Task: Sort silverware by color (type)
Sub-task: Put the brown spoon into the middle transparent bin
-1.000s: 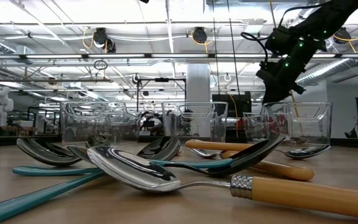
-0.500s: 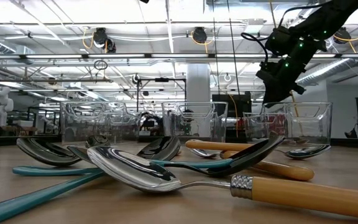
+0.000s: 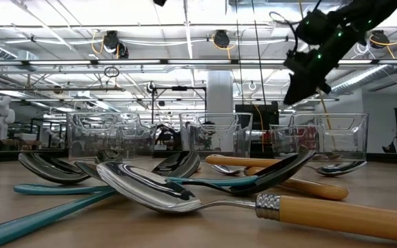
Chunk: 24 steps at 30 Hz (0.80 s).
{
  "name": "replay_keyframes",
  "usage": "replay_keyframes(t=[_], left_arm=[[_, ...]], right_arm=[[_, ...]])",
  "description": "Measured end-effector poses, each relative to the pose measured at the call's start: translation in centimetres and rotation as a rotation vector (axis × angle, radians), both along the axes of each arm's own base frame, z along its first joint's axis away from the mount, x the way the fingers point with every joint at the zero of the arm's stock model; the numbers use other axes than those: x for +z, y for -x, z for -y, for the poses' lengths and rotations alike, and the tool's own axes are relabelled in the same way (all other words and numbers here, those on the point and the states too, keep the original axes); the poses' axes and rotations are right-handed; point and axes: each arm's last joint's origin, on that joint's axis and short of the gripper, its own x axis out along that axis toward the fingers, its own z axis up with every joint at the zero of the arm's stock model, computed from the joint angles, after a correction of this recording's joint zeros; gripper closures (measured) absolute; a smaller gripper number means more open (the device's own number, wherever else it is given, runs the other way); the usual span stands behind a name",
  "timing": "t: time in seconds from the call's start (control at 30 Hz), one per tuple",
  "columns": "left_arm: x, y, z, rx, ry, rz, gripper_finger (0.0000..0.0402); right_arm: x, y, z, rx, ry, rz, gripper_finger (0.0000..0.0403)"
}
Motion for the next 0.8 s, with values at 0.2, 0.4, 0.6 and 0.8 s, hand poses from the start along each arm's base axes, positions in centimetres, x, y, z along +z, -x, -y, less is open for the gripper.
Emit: replay_keyframes(t=[0.2, 0.4, 0.6, 0.8], left_arm=[[0.0, 0.0, 0.0, 0.005, 0.010, 0.000, 0.0133], [0.0, 0.0, 0.0, 0.007, 0.013, -0.001, 0.0133], [0.0, 0.0, 0.0, 0.009, 0.018, -0.001, 0.0133], [0.0, 0.0, 0.0, 0.013, 0.027, -0.002, 0.0133]], right_arm=[[1.3, -0.8, -3.0, 0.084, 0.027, 0.050, 0.0323], [1.6, -2.0, -6.5, 0.164, 0.056, 0.031, 0.0323], [1.5, -3.1, -9.8, 0.242, 0.089, 0.006, 0.0323], [1.4, -3.6, -13.3, 0.306, 0.113, 0.015, 0.0323]])
